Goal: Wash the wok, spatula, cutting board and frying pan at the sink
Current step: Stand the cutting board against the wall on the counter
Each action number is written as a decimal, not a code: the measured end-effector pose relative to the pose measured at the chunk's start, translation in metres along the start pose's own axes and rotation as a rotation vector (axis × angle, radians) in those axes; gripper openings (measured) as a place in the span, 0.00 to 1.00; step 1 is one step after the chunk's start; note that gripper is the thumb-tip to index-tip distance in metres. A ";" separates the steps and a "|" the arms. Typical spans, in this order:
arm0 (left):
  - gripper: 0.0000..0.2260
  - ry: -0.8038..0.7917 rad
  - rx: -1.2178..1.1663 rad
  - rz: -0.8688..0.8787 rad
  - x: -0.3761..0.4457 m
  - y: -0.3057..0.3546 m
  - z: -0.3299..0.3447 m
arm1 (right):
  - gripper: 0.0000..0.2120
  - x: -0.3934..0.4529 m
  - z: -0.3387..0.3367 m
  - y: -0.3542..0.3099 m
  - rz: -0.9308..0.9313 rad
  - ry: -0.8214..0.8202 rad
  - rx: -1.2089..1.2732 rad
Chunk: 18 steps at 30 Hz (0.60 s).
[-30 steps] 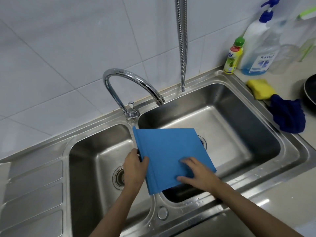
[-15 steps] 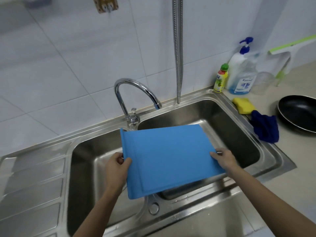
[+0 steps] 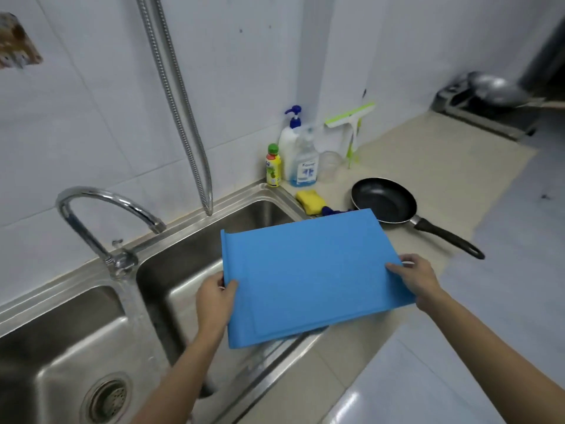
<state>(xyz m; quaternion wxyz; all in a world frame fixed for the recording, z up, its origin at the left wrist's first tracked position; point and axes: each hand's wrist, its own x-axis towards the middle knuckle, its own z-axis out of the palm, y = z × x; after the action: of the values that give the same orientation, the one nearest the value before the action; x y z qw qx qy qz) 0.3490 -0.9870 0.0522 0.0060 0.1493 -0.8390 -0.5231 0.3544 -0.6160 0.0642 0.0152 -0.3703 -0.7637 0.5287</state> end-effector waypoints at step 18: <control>0.12 -0.093 -0.057 0.318 -0.011 0.221 0.290 | 0.12 0.139 -0.302 0.046 -0.111 0.144 0.066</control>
<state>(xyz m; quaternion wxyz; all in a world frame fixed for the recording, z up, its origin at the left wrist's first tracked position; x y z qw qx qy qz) 0.2569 -0.6405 0.1172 0.0544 -0.0099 -0.8362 -0.5457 0.4040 -0.2875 0.1083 0.1117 -0.3638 -0.7621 0.5238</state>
